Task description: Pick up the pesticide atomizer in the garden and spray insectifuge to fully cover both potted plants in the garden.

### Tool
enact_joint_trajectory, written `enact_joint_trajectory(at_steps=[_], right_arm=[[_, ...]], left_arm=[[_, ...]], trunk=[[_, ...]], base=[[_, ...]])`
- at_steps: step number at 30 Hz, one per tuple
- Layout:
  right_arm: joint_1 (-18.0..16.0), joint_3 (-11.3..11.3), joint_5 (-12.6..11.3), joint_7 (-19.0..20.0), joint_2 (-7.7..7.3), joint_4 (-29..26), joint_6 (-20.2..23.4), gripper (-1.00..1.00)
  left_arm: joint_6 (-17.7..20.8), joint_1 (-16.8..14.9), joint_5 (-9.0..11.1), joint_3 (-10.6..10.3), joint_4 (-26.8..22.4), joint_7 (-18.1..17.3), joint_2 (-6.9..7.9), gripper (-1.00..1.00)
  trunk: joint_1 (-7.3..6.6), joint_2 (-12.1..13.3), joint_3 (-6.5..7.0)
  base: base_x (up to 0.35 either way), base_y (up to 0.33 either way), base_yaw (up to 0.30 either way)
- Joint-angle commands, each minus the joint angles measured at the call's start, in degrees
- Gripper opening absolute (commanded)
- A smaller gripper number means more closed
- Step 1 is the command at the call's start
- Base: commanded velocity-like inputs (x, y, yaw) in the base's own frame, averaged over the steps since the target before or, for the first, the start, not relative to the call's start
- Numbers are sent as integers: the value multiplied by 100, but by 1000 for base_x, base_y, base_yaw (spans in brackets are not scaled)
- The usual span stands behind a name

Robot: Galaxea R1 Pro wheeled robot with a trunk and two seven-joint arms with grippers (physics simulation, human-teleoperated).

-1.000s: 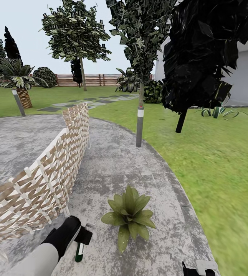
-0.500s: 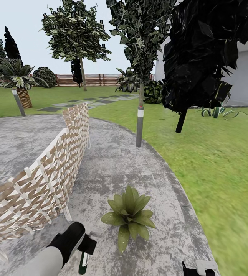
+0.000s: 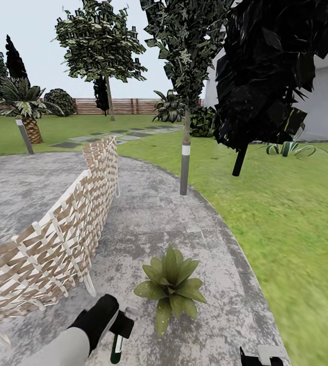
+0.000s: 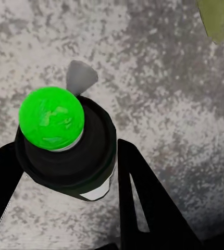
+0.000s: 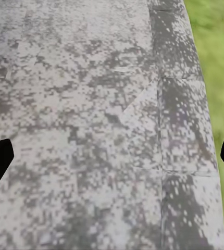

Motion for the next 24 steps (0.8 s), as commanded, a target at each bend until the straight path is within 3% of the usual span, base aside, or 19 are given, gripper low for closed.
enact_joint_trajectory(at_steps=[1,2,5,7,9,11,13,15,18,20,24], right_arm=[[-4,-32,60,-30,-2,9,-19,100],[-4,-31,60,-30,-2,9,-19,100],[-4,-31,60,-30,0,9,-19,100],[-4,-31,60,-30,1,9,-19,100],[-4,-31,60,-30,1,9,-19,100],[-4,-31,60,-30,1,9,-19,100],[-4,-31,60,-30,1,9,-19,100],[-4,-31,60,-30,1,9,-19,100],[-4,-31,60,-30,1,9,-19,100],[-4,-31,60,-30,1,9,-19,100],[-4,-31,60,-30,1,9,-19,100]], left_arm=[[13,-1,-90,-14,-22,-44,-5,-100],[13,-1,-98,8,-37,-57,27,-100],[24,-8,-40,40,-69,-97,462,-100],[21,-8,-20,44,-72,-101,542,-100],[14,-4,-19,29,-63,-98,496,-100],[-2,-2,-46,3,-30,-87,193,-100],[-6,-1,-63,-8,-22,-60,65,-100],[-10,-1,-69,4,-53,-53,94,-100],[-62,-4,-8,50,-145,-86,459,-100],[-240,-2,42,47,-178,-89,513,-100],[-347,-1,24,10,-130,-37,144,-100]], trunk=[[-1,-2,-5],[-1,-2,-5],[-1,-2,-5],[-1,-2,-5],[-1,-2,-5],[-1,-2,-5],[-1,-2,-5],[-1,-2,-5],[-1,-2,-5],[-1,-2,-5],[-1,-2,-5]], base=[[0,0,0],[0,0,0],[0,0,0],[0,0,0],[0,0,0],[0,0,0],[0,0,0],[0,0,0],[0,0,0],[0,0,0],[0,0,0]])
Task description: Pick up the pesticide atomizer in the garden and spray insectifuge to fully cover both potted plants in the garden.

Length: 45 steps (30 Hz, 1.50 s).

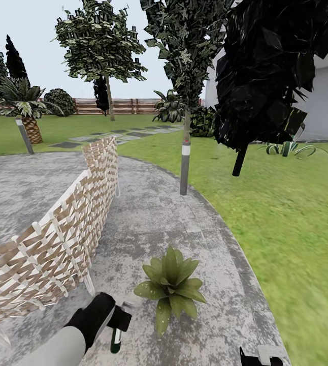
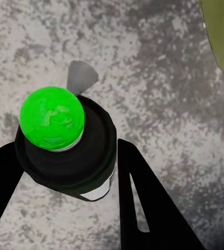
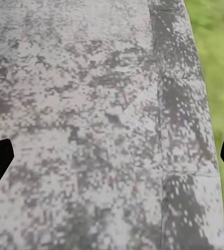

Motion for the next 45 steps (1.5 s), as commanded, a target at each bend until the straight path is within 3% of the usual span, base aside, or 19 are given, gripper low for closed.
enact_joint_trajectory(at_steps=[1,3,6,7,9,12,15,18,21,25,28,31,38,45], right_arm=[[-4,-31,60,-30,-2,9,-19,100],[-4,-31,60,-30,-2,9,-19,100],[-4,-32,60,-30,25,9,-19,100],[-4,-32,61,-30,28,9,-19,100],[-4,-35,62,-30,29,9,-19,100],[-6,-32,63,-30,30,9,-19,100],[-5,-34,61,-30,31,9,-19,100],[-5,-40,60,-38,31,9,-19,100],[-5,-40,60,-43,30,9,-19,100],[-5,-40,60,-41,33,9,-19,100],[-5,-40,60,-39,33,9,-19,100],[-4,-40,60,-39,27,9,-19,100],[-4,-40,65,-32,25,1,-19,100],[-4,-41,67,-30,25,-6,-19,100]], left_arm=[[5,-2,-109,-18,-17,-32,-51,-100],[3,-2,-104,10,-41,-27,-7,-100],[24,-2,-72,32,-86,-16,378,-100],[25,-2,-68,35,-88,-17,435,-100],[13,-2,-69,28,-81,-14,417,-100],[-4,-2,-91,-10,-31,-14,160,-100],[-3,-2,-86,-4,-73,-62,71,-100],[47,-57,-65,17,-387,-222,202,-100],[188,-36,-82,-6,-1011,-655,403,-100],[473,-18,-183,-87,-1212,-837,397,-100],[546,-15,-347,-540,-1212,-855,386,-100],[646,17,-373,-842,-1202,-868,413,-100],[648,202,-338,-841,-1214,-847,390,-100],[655,209,-344,-803,-1240,-835,472,-100]], trunk=[[-1,-2,-5],[-1,-2,-5],[-1,-2,-5],[-1,-2,-5],[-1,-2,-5],[-1,-2,-5],[-1,-2,-5],[-1,-2,-5],[-1,-2,-5],[-1,-2,-5],[-1,-2,-5],[-1,-2,-5],[-1,-2,-5],[-1,-2,-5]], base=[[0,0,0],[0,0,0],[0,0,0],[0,0,0],[0,0,0],[0,0,0],[0,0,0],[0,0,0],[0,0,0],[0,0,0],[0,0,0],[0,0,0],[0,0,0],[-145,-96,0]])
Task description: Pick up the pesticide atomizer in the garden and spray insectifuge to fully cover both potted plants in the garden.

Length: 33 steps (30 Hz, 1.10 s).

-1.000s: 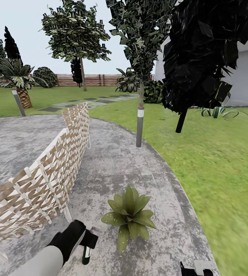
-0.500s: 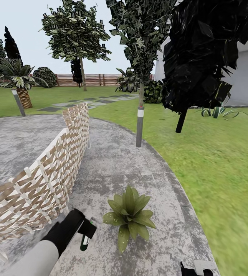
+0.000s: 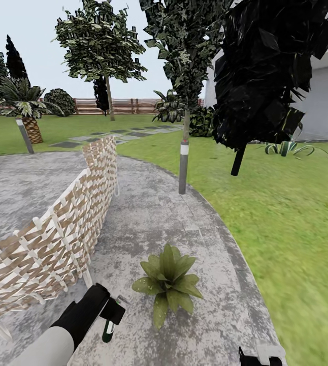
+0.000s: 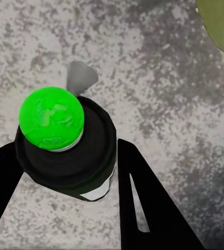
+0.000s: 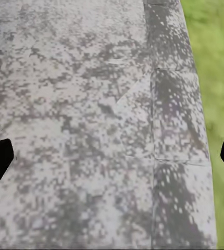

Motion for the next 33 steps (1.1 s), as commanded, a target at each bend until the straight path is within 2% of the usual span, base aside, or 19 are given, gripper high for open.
enact_joint_trajectory(at_steps=[1,3,6,12,20,28,33], right_arm=[[-5,-32,58,-30,-2,5,-18,100],[-5,-31,61,-30,-2,6,-18,100],[-5,-31,63,-30,-2,7,-18,100],[-5,-31,63,-30,-2,7,-18,100],[-5,-31,63,-30,-2,7,-18,100],[-5,-31,63,-30,-2,7,-18,100],[-5,-31,63,-36,-2,9,-18,100]], left_arm=[[14,-2,-55,94,-37,-47,7,-100],[6,-2,-59,354,-57,-46,-4,-100],[-2,-2,-62,492,-62,-40,-14,-100],[-9,-2,-77,507,-64,-37,-30,-100],[-26,-2,-86,489,-6,-37,-45,-100],[-27,-2,-86,485,-21,-37,-67,-100],[-5,-2,-77,538,-63,-39,-22,-100]], trunk=[[-4,-3,-5],[-4,-3,-5],[-4,-3,-5],[-4,-3,-5],[-4,-3,-5],[-4,-3,-5],[-4,-3,-5]], base=[[-264,-166,0],[-273,-160,0],[-279,-151,68],[-114,-178,255],[58,-241,278],[115,-264,41],[120,-259,134]])
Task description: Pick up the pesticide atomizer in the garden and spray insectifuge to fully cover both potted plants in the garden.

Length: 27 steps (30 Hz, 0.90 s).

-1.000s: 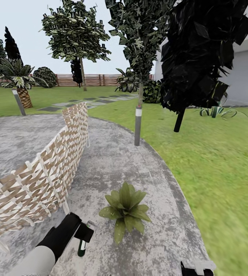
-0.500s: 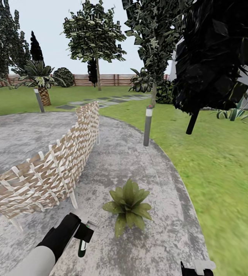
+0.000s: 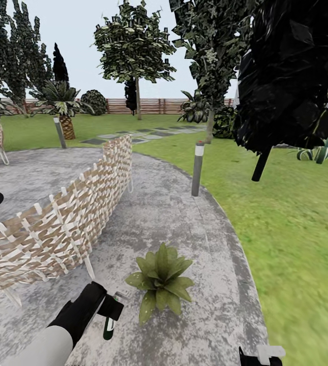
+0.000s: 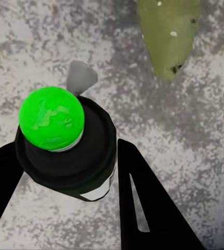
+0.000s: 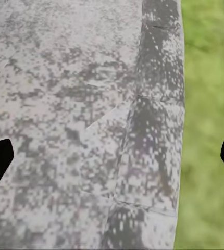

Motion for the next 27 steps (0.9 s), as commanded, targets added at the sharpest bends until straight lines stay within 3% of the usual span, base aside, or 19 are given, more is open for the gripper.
enact_joint_trajectory(at_steps=[1,5,8,11,18,27], right_arm=[[-4,-31,60,-29,-2,10,-19,100],[-4,-31,60,-26,-2,16,-19,100],[-4,-31,60,-26,-2,16,-19,100],[-4,-31,60,-27,-2,16,-19,100],[-4,-31,60,-33,-2,16,-19,100],[-4,-31,60,-33,-2,16,-19,100]], left_arm=[[21,-4,-47,-6,-10,-51,19,-100],[25,-4,-32,29,-20,-54,33,-100],[2,-4,-27,315,-28,-55,9,-100],[-29,-4,-20,395,-37,-68,5,-100],[-165,-4,-28,352,-21,-77,-46,-100],[-174,-4,-27,372,-20,-66,-37,-100]], trunk=[[0,-2,-6],[0,-2,-6],[0,-2,-6],[0,-2,-6],[0,-2,-6],[0,-2,-6]], base=[[49,-129,259],[11,-29,272],[1,-3,274],[0,0,152],[0,0,13],[104,-152,0]])
